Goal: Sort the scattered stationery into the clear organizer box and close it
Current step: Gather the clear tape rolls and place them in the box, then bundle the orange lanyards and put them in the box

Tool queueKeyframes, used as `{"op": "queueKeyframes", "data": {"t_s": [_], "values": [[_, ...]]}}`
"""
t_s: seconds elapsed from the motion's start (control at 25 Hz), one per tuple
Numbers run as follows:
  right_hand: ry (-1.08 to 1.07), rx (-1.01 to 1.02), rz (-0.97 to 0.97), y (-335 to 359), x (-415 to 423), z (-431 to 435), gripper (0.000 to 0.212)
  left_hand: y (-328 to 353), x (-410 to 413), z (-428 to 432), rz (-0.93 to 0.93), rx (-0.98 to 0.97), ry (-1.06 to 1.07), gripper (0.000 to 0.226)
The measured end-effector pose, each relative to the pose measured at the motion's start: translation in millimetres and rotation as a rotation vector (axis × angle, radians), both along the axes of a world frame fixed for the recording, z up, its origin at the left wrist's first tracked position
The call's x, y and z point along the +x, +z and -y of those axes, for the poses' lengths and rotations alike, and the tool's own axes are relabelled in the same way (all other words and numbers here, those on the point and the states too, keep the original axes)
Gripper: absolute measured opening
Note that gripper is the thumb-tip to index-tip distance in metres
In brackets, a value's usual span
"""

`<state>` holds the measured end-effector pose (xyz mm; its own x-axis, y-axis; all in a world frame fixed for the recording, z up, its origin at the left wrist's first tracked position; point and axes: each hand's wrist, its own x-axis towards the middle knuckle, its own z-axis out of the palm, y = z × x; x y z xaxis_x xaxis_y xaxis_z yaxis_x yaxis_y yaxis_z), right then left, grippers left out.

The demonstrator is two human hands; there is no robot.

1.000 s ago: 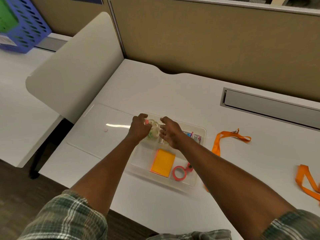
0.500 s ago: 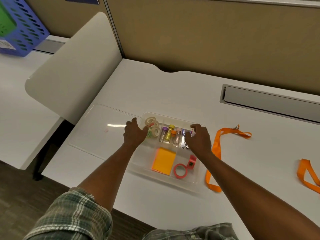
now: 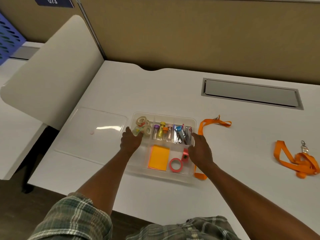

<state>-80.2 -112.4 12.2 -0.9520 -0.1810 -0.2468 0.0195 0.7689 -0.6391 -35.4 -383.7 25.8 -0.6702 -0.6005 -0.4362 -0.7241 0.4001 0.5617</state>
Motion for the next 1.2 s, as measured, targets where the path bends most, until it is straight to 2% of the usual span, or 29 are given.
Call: {"op": "queueKeyframes", "data": {"t_s": [0.56, 0.64, 0.72, 0.8, 0.84, 0.92, 1.0, 1.08, 1.2], "values": [[-0.006, -0.025, 0.027, -1.2, 4.4, -93.5, 0.06, 0.1, -17.8, -78.6, -0.006, 0.013, -0.068, 0.077], [-0.07, -0.059, -0.016, -0.9, 7.1, -106.0, 0.056, -2.5, -20.5, -89.0, -0.01, 0.025, -0.079, 0.077], [-0.248, -0.074, -0.037, -2.7, 8.4, -119.5, 0.049, -4.4, -22.7, -98.5, 0.001, 0.023, -0.078, 0.077], [-0.37, 0.025, 0.06, -8.4, 9.7, -136.1, 0.044, -3.0, -23.3, -109.1, 0.029, -0.097, -0.076, 0.077], [-0.342, 0.128, 0.129, -12.2, 12.7, -143.9, 0.045, -1.5, -23.2, -115.0, 0.032, -0.208, -0.085, 0.077], [-0.183, 0.329, 0.206, -20.0, 21.3, -154.1, 0.047, 3.4, -24.0, -128.5, -0.038, -0.388, -0.123, 0.077], [-0.07, 0.409, 0.208, -27.0, 26.0, -159.3, 0.039, 10.8, -29.6, -146.2, -0.169, -0.427, -0.178, 0.074], [-0.111, 0.356, 0.226, -26.7, 21.1, -163.4, 0.028, 20.6, -39.1, -168.1, -0.312, -0.393, -0.265, 0.069], [-0.29, 0.049, 0.229, -1.1, 1.6, -178.3, 0.021, 39.2, -52.4, -210.6, -0.468, -0.326, -0.592, 0.069]]}}
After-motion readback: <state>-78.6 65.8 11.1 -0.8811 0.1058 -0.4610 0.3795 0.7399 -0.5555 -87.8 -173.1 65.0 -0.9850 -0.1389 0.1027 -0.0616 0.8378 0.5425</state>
